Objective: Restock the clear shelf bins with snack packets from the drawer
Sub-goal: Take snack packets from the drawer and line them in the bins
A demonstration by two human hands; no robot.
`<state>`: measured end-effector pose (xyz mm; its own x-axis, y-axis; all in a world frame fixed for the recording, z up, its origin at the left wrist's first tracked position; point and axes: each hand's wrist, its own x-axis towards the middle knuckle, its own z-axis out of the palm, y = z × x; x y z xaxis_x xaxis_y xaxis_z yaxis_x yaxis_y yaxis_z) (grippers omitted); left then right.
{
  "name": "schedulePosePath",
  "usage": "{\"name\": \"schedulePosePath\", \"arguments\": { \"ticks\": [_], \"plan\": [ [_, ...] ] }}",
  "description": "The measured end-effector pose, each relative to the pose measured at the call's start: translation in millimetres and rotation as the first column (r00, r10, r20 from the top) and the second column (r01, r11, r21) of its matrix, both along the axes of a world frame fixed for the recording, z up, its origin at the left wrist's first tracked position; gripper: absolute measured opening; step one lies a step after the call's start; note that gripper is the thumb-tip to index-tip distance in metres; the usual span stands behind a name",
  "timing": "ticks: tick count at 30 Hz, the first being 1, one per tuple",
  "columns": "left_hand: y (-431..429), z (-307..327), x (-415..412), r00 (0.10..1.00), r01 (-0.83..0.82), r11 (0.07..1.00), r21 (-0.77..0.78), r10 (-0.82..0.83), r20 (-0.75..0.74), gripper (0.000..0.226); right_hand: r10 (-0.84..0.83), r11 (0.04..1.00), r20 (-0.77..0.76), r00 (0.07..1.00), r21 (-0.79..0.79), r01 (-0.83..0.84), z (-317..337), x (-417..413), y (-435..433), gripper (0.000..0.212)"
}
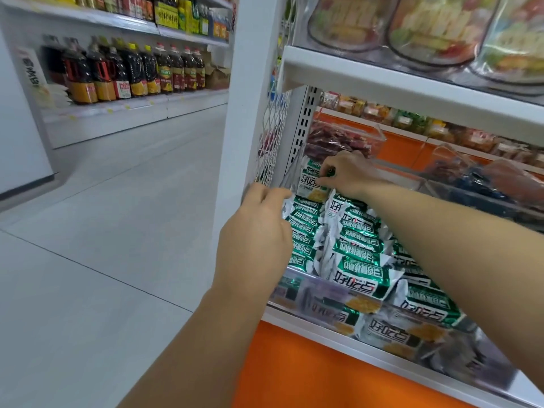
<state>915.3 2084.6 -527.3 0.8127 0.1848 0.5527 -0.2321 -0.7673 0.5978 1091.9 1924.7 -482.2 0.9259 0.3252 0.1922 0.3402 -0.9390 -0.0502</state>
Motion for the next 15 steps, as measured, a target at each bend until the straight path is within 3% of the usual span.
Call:
{"name": "schedulePosePath", "arguments": {
  "ticks": [5,7,10,12,15],
  "plan": [
    [0.2,0.5,-3.2,1.0,0.012,1.0,0.027,-0.012,-0.014,0.048,0.019,0.988,0.035,0.999,0.155,-0.024,13.7,-22.2,-4.0,0.017],
    [-1.9,-0.3,-11.0,1.0,-0.01,0.99,0.139,0.009,0.007,0.053,0.05,0.973,0.051,0.997,0.222,-0.06,20.0,-50.3,-4.8,0.019],
    [-1.5,-6.7,-32.0,0.984,-0.068,0.939,0.337,0.008,0.176,0.053,0.15,0.953,0.121,0.981,0.245,-0.176,23.3,-109.9,-11.0,0.02],
    [1.1,-12.1,-49.6,0.966,-0.056,0.896,0.44,-0.063,0.252,0.044,0.203,0.936,0.197,0.959,0.247,-0.249,18.7,-149.8,-23.6,0.017],
    [2.8,-18.9,-76.9,0.964,-0.004,0.816,0.579,-0.151,0.22,0.026,0.279,0.899,0.265,0.923,0.265,-0.348,5.0,-209.1,-48.6,0.014]
  ]
}}
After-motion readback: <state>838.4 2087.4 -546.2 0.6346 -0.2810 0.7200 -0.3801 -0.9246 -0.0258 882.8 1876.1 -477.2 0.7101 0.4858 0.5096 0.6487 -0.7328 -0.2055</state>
